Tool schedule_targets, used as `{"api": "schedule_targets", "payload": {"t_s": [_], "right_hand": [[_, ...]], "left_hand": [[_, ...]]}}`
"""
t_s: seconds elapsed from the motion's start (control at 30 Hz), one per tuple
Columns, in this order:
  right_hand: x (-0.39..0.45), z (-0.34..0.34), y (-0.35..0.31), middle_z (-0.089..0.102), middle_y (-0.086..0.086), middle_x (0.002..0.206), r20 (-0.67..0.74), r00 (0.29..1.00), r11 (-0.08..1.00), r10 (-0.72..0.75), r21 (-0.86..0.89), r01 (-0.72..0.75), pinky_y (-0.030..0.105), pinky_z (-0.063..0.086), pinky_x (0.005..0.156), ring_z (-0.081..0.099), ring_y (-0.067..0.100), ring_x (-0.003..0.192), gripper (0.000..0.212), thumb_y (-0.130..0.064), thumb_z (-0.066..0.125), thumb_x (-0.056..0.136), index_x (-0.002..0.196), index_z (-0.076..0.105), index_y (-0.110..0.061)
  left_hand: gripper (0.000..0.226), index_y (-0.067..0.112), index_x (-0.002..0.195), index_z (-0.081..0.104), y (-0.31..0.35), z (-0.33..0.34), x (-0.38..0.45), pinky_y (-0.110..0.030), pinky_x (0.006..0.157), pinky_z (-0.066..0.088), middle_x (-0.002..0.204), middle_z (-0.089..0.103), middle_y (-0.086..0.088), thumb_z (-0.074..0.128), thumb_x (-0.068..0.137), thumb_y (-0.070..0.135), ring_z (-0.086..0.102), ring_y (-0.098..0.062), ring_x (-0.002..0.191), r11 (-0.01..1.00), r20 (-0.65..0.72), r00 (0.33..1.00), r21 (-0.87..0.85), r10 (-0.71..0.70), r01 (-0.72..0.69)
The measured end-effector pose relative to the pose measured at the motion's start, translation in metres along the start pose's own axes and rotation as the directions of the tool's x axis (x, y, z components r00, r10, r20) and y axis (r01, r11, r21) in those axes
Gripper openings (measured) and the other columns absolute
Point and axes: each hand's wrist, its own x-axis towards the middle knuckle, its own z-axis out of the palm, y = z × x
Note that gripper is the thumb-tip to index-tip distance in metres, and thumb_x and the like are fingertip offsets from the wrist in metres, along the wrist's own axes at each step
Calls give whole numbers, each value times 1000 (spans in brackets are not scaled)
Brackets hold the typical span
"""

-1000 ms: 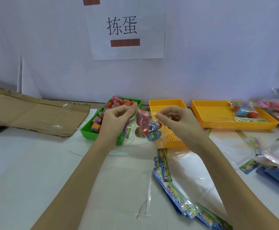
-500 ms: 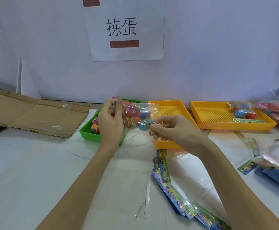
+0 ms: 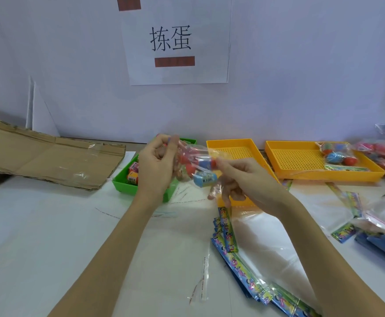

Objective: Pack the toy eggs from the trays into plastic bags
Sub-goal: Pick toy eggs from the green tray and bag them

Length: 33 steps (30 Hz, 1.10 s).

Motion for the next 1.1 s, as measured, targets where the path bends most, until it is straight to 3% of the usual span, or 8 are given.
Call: {"api": "schedule_targets", "payload": {"t_s": [0.17,0.3,0.43,0.53,0.63,0.73,0.9,1.1], "right_hand": [[2,-14,0,78,16,92,-121,992,996,-45,69,54,21,41,45,68,22,65,40,-39,44,109,119,76,-16],[7,0,3,77,-8,106,-239,970,993,-43,-119,15,21,57,62,74,13,95,51,-59,55,93,134,64,-29],[8,16,6,65,-24,129,-148,985,968,-89,-245,51,17,55,88,62,-8,116,64,-65,63,84,143,54,-41],[8,19,8,78,-10,110,-30,999,975,-39,-218,32,26,58,88,70,2,104,36,-49,69,93,123,73,-30],[8,17,10,80,-2,93,-79,995,980,-54,-197,38,26,59,71,73,9,87,22,-39,69,96,104,81,-22],[9,14,12,80,-4,90,-234,966,992,-105,-91,86,16,55,65,75,6,82,12,-29,72,95,101,79,-21],[12,13,9,80,-6,93,-351,936,997,11,74,16,25,62,65,77,12,88,19,-33,74,94,110,73,-23],[3,0,-1,80,2,94,-241,966,995,94,49,-85,27,62,64,78,22,79,39,-39,76,89,119,72,-13]], "left_hand": [[29,20,87,67,-2,-21,14,-25,46,54,60,67,8,57,107,38,69,-9,56,990,-154,981,-101,-115,100],[28,15,91,68,0,-17,13,-29,59,60,61,68,10,56,107,34,69,-8,56,987,-14,993,-119,-113,111],[34,12,90,68,0,-13,6,-16,40,39,43,44,3,55,105,39,36,-6,30,975,269,962,-194,-48,103],[37,11,86,73,0,-12,5,-17,37,29,44,44,-3,63,99,44,32,-10,31,988,320,947,-132,-33,79],[33,19,77,77,-1,-8,6,-32,49,51,60,63,-15,72,92,48,56,-24,50,991,64,994,-95,-89,95],[45,15,89,74,-5,-8,11,-28,46,49,68,66,-9,61,96,57,59,-20,52,977,-88,981,-137,-174,161],[41,14,108,75,-8,-1,3,-24,66,58,93,78,1,74,88,50,72,-14,81,973,321,919,100,-229,208],[36,10,103,76,-2,4,-1,-26,64,58,91,77,-3,68,95,45,69,-16,72,968,251,939,-24,-235,249]]}}
